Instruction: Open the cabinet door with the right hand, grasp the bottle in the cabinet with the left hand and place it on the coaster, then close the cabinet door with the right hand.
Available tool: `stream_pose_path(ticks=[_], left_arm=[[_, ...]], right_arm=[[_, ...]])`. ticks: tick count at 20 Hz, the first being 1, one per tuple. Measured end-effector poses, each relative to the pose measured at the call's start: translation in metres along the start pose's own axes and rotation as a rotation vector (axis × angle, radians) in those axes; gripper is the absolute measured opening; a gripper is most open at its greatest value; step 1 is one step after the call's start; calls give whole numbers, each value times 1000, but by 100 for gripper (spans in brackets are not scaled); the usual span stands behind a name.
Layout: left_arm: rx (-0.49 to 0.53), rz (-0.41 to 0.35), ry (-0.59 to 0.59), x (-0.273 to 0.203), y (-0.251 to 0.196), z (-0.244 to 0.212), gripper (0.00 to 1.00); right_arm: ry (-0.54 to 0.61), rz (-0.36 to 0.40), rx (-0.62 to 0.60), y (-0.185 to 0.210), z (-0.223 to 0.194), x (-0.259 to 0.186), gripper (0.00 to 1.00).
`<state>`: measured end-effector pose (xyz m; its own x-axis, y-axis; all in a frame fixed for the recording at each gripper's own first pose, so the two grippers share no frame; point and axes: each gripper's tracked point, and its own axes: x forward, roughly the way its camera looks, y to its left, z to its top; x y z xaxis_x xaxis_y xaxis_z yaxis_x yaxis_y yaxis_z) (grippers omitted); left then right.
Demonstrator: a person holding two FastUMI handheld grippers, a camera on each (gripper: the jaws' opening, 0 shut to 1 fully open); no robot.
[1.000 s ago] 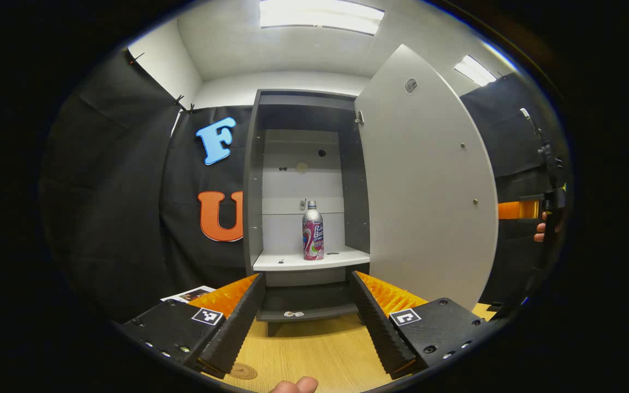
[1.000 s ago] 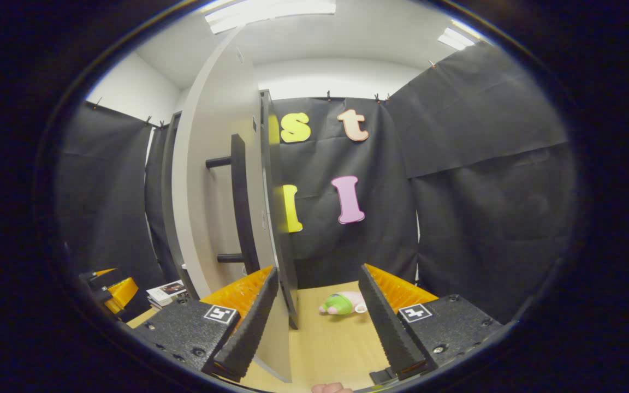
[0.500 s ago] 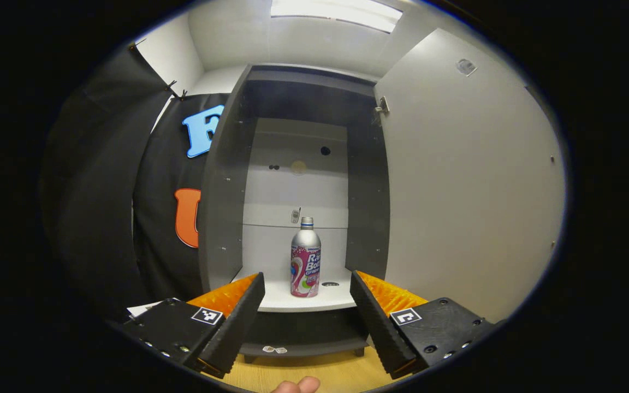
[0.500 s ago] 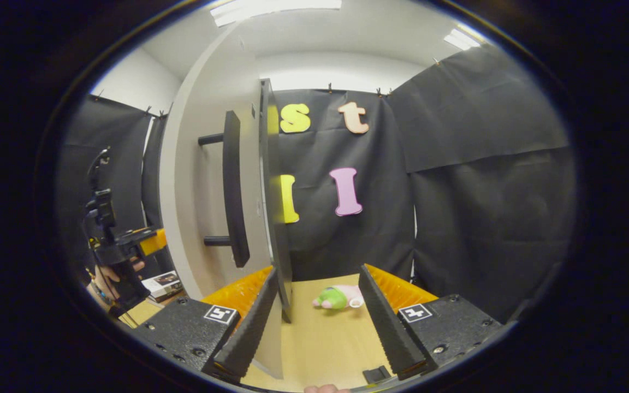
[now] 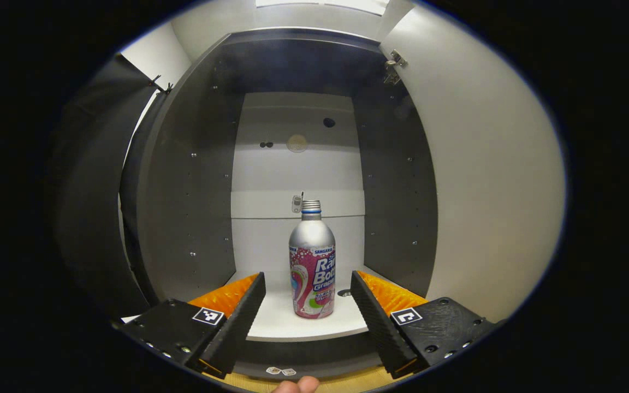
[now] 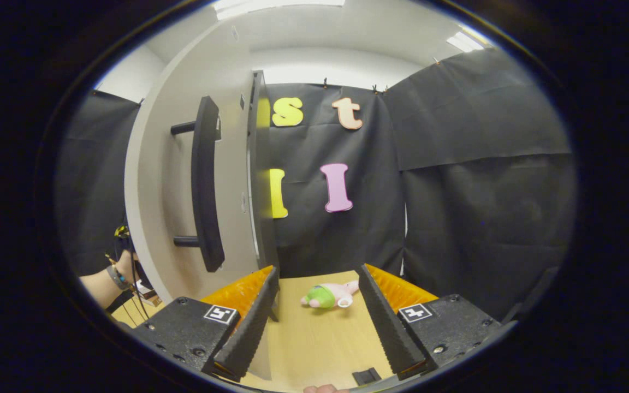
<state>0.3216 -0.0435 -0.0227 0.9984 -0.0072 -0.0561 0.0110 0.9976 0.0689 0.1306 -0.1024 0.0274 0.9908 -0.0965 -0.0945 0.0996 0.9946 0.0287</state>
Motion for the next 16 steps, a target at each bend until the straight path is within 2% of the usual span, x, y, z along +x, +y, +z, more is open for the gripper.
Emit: stream_pose_path(ticks=[7, 16], left_arm=[[-14, 10, -5, 44, 6, -4, 95], [-26, -1, -9, 70, 0, -8, 95]], right_arm=[[18, -17, -7, -2, -4, 15, 93], [36, -26, -6, -3, -9, 25, 93]])
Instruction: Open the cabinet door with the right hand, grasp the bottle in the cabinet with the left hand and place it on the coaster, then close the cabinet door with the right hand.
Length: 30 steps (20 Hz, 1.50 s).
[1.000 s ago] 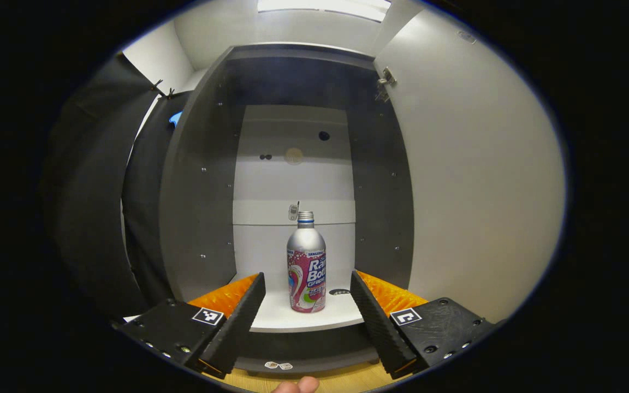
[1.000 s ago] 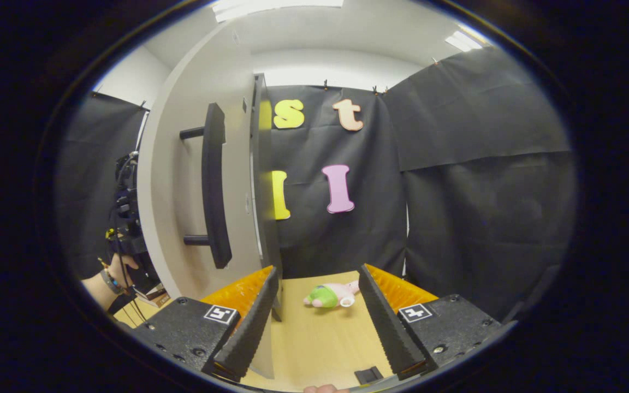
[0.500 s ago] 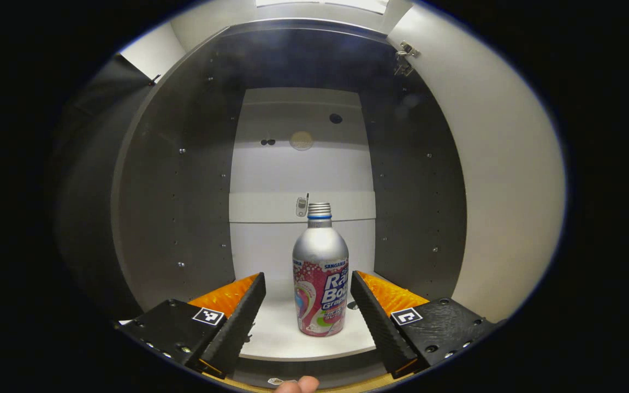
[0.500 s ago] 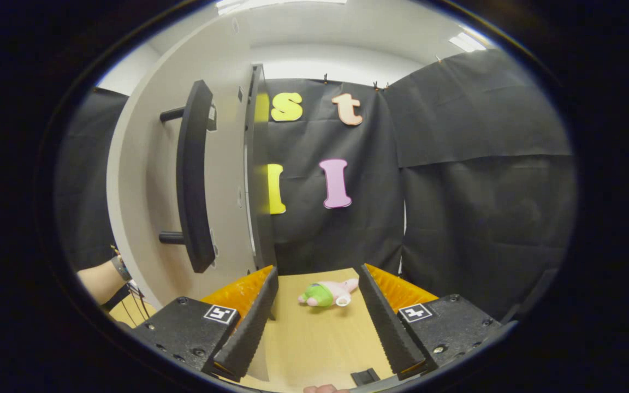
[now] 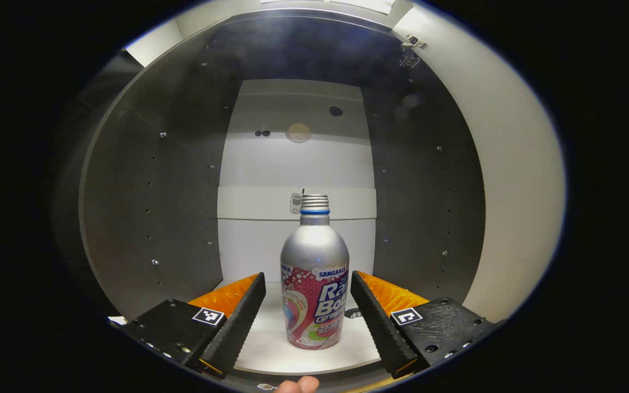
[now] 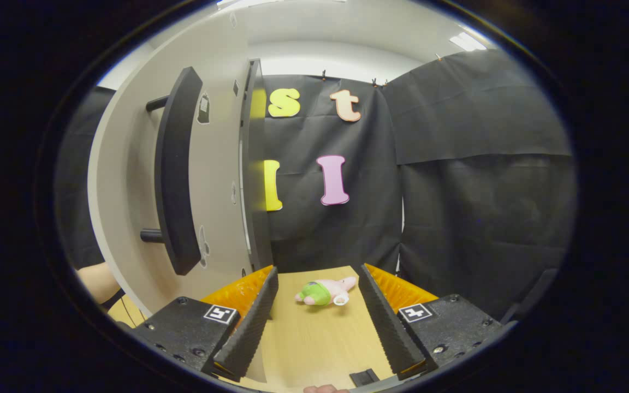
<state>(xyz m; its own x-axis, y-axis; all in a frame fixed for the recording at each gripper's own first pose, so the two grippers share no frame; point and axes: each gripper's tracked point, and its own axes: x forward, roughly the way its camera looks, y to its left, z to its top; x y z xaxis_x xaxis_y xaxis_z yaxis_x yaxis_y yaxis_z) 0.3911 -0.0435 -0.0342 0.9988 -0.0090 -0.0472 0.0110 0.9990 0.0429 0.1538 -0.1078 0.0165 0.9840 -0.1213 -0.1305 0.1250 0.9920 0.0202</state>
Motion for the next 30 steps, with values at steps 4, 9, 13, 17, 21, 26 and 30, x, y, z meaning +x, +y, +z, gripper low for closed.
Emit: stream_pose_path(ticks=[4, 9, 13, 17, 21, 26, 30], left_arm=[[5, -1, 13, 9, -4, -5, 95], [2, -16, 5, 13, -9, -4, 95], [-2, -4, -24, 15, -5, 4, 89], [-5, -12, -14, 17, -4, 3, 78], [-12, -2, -7, 12, -1, 5, 73], [-33, -15, -61, -16, 6, 26, 73], [-44, -37, -94, -46, 8, 51, 73]], right_arm=[[3, -8, 3, -3, -2, 2, 93], [7, -21, 12, -11, -5, 3, 93], [6, -33, 19, -16, -5, 4, 93], [4, -34, 22, -17, -4, 6, 93], [4, -27, 21, -15, -5, 9, 93], [-3, -19, 32, -14, -3, 9, 93], [-15, -9, 31, -11, 0, 6, 93]])
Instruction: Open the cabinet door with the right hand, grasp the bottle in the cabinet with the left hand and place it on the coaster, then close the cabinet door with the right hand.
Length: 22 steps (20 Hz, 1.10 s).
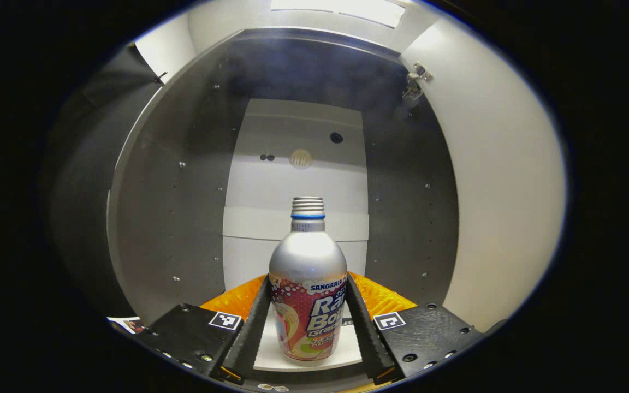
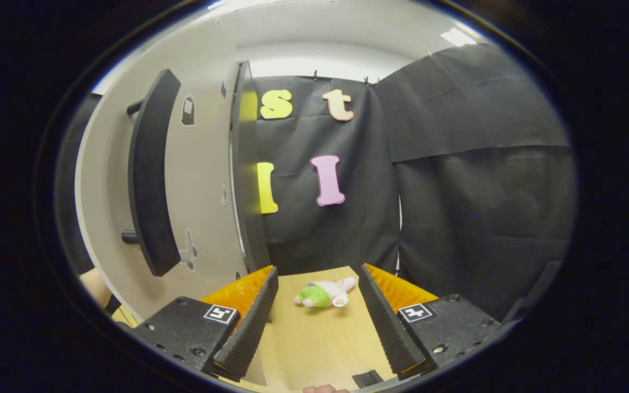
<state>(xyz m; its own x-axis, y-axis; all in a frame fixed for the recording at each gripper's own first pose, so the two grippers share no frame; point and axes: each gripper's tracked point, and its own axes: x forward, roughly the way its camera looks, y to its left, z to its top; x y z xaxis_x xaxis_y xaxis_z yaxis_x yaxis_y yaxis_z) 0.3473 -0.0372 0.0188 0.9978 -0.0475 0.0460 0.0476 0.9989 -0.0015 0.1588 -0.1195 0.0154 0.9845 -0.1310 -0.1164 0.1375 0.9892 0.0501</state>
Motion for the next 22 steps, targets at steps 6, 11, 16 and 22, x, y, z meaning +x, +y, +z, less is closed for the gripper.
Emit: stream_pose_path(ticks=[6, 11, 16, 22], left_arm=[[23, -20, -7, -65, 6, 18, 73], [37, 5, 11, -127, 23, -1, 73], [45, 82, 50, -195, 53, -37, 73], [55, 198, 79, -260, 95, -95, 72]], right_arm=[[-8, 21, -7, 7, -2, -5, 93], [-17, 50, -15, 17, -4, -5, 93], [-14, 84, -26, 28, -7, -5, 93], [-37, 103, -42, 34, -7, -6, 93]])
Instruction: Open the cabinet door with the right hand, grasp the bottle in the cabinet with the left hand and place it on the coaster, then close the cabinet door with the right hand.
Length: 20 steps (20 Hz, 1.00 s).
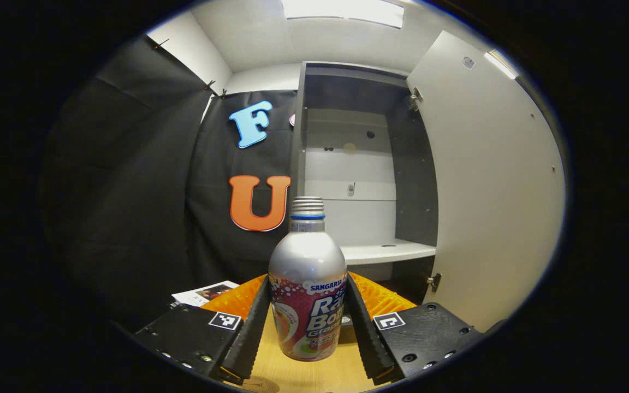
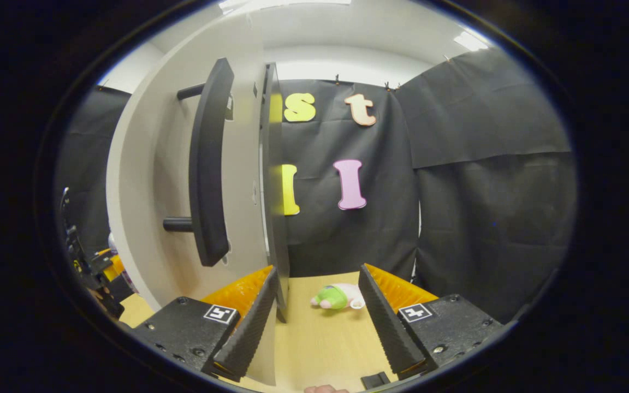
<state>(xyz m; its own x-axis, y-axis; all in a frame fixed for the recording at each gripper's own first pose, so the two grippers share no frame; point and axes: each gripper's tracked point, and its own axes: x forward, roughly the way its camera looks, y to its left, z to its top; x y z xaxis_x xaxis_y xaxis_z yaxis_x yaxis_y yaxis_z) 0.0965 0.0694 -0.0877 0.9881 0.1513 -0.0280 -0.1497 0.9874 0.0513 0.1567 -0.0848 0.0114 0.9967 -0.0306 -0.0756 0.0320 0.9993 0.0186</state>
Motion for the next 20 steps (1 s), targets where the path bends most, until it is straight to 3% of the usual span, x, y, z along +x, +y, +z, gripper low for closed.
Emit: stream_pose_path(ticks=[3, 11, 20], left_arm=[[14, 44, 27, -21, 18, -39, 72], [13, 251, 84, -63, 78, -130, 73], [3, 324, 113, -55, 100, -198, 73]], right_arm=[[4, 9, 4, -1, -8, 1, 93], [-15, 12, 55, -9, -11, -4, 93], [-12, 1, 53, -6, 1, -9, 93]])
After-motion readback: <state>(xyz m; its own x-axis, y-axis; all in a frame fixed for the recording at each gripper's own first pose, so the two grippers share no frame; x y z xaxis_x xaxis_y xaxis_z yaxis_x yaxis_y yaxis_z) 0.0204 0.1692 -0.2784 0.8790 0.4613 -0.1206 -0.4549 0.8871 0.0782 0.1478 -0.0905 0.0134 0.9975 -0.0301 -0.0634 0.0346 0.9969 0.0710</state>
